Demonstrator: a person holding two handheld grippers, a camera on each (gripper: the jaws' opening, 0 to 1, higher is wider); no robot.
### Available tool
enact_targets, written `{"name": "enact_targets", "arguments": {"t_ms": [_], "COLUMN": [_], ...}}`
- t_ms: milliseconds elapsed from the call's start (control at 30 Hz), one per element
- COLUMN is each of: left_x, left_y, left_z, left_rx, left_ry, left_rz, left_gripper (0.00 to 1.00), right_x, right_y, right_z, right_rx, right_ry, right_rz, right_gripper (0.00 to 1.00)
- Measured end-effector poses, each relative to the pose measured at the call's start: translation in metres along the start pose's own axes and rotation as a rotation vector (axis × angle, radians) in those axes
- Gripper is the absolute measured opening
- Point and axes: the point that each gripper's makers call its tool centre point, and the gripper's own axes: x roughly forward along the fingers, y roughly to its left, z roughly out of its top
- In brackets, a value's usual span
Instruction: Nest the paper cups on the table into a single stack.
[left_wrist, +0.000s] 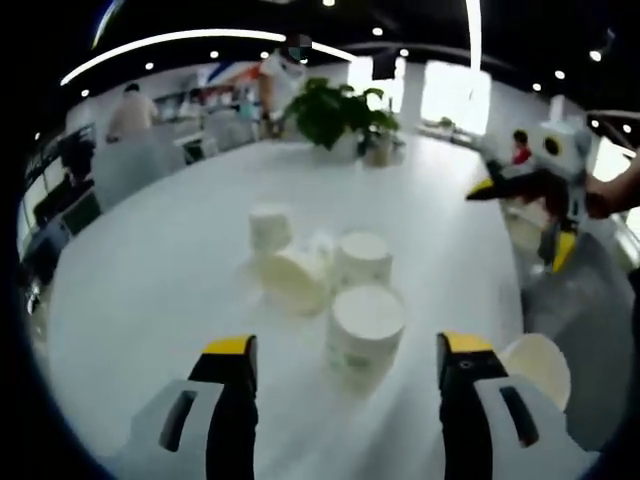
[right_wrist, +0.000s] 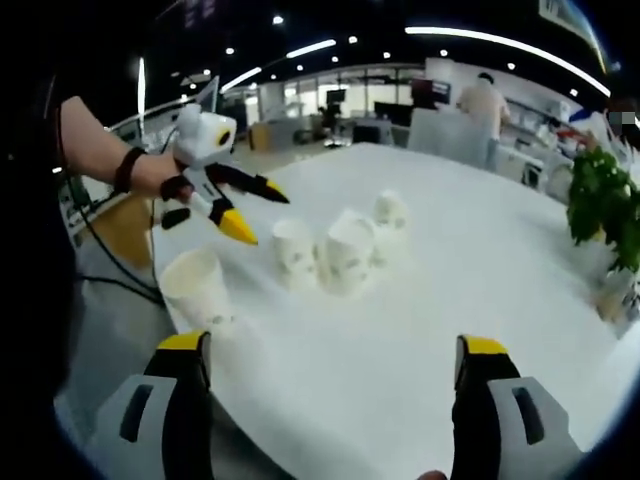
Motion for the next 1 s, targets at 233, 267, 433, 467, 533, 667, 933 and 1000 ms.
{"name": "enact_targets", "arguments": {"t_ms": [233, 267, 433, 467, 533, 667, 933, 1000], "left_x": [0.014, 0.015, 0.020, 0.021, 0.022, 0.026, 0.032, 0.032], "left_y": [-0.008, -0.009, -0.011, -0.010, -0.010, -0.010, -0.011, -0.011], "left_z": [-0.002, -0.003, 0.002, 0.003, 0.006, 0.011, 0.011, 0.012], "left_rx": [0.043, 0.050, 0.059, 0.059, 0.061, 0.064, 0.065, 0.076], "left_ry": [0.033, 0.038, 0.037, 0.037, 0.032, 0.027, 0.038, 0.037], "left_rz": [-0.025, -0.030, -0.035, -0.036, -0.038, -0.045, -0.057, -0.056], "left_gripper": [0.70, 0.70, 0.67, 0.67, 0.67, 0.65, 0.62, 0.60], "right_x": [0.001, 0.001, -0.001, -0.001, -0.002, -0.003, -0.004, -0.005], "right_y": [0.001, 0.001, 0.000, 0.000, -0.001, -0.002, -0.004, -0.005], "right_z": [-0.003, -0.004, -0.003, -0.002, -0.002, -0.001, 0.001, 0.002], "right_rx": [0.008, 0.011, 0.022, 0.025, 0.026, 0.037, 0.055, 0.059], "right_ry": [0.001, 0.002, -0.005, -0.006, -0.005, -0.008, -0.021, -0.024], "right_rz": [0.005, 0.009, 0.003, 0.002, 0.001, -0.002, -0.011, -0.013], "right_gripper": [1.00, 1.00, 1.00, 1.00, 1.00, 1.00, 1.00, 1.00]}}
